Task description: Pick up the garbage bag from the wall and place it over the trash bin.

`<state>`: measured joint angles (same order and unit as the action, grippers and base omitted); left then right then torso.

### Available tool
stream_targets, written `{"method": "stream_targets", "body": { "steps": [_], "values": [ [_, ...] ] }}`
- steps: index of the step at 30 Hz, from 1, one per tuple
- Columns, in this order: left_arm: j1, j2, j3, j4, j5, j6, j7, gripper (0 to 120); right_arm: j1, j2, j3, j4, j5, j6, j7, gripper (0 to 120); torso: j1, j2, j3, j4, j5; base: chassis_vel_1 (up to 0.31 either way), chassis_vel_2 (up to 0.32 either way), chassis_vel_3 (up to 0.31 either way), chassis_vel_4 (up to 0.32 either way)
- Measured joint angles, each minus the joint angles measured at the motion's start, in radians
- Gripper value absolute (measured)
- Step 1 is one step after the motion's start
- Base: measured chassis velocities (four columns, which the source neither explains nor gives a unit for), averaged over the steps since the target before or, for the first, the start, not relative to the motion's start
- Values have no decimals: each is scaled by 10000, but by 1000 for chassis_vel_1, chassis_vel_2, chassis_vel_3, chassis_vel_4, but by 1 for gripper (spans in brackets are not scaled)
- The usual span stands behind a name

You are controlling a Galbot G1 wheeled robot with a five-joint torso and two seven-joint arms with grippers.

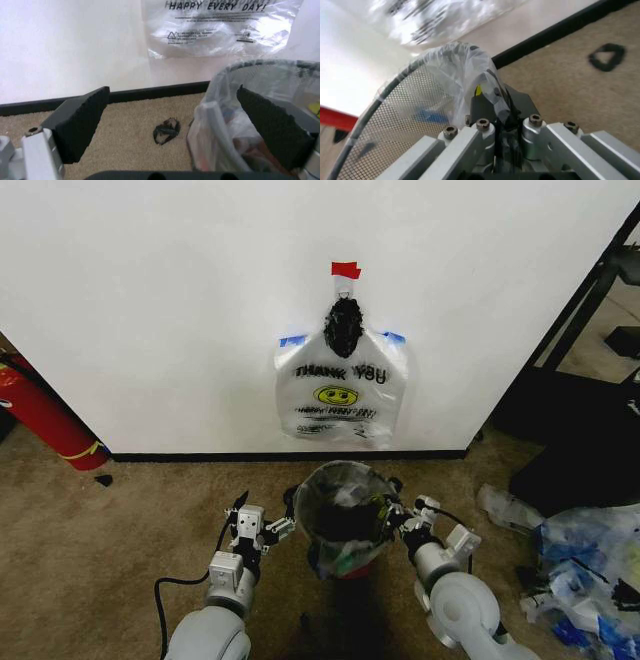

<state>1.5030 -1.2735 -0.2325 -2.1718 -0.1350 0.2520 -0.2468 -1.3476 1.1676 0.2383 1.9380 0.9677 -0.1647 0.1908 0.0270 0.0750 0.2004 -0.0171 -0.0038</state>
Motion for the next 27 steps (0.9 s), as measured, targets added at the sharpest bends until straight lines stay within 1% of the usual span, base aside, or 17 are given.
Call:
{"method": "stream_targets", "body": {
  "steps": [4,9,20,27],
  "values": [
    [68,-49,8,-3,22,4,0,100,34,-21,-159,-362,-432,42,-517,1,0,0,0,-1,0,0,0,0,0],
    [137,-89,10,-13,27,5,0,100,108,-9,-296,-651,-839,72,-608,1,0,0,0,-1,-1,0,0,0,0],
    [242,-75,12,-149,28,1,5,100,-12,16,-183,-721,-1119,23,-774,1,0,0,0,-1,-1,0,0,0,0],
    [144,21,61,-468,-141,26,36,100,-355,58,24,-507,-1299,-54,-1136,1,0,0,0,0,-1,0,0,0,0]
  ]
}}
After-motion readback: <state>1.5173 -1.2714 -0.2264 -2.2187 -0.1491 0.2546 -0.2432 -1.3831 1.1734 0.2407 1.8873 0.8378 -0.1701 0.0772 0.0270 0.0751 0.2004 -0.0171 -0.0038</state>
